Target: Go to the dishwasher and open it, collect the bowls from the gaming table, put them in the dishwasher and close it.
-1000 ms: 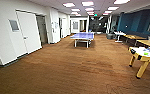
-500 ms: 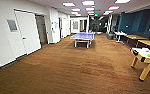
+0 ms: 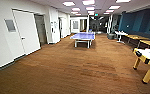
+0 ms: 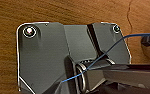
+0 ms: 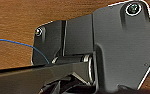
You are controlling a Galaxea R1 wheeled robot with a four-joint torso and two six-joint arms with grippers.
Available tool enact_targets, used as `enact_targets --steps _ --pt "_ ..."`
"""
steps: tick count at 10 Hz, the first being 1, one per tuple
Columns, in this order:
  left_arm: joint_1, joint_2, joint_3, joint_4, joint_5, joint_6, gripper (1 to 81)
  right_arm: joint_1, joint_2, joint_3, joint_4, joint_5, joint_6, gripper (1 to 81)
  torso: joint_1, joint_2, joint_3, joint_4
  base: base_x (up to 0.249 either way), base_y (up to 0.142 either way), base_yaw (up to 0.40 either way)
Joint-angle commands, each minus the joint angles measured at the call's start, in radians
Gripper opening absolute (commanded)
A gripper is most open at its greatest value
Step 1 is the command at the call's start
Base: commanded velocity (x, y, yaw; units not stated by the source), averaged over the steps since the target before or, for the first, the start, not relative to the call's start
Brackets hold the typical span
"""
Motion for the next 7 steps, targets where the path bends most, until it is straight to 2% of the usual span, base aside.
enact_targets --steps 1,7 --pt "-0.043 -0.009 0.005 0.008 0.043 0.008 81.1 0.034 0.003 0.013 -0.002 -0.043 0.002 81.1 0.0 0.0 0.0 0.0 0.19 0.0 0.0" --pt "-0.043 -0.004 0.005 0.013 0.043 0.008 81.1 0.032 0.005 0.008 -0.005 -0.041 0.002 81.1 0.0 0.0 0.0 0.0 0.19 0.0 0.0"
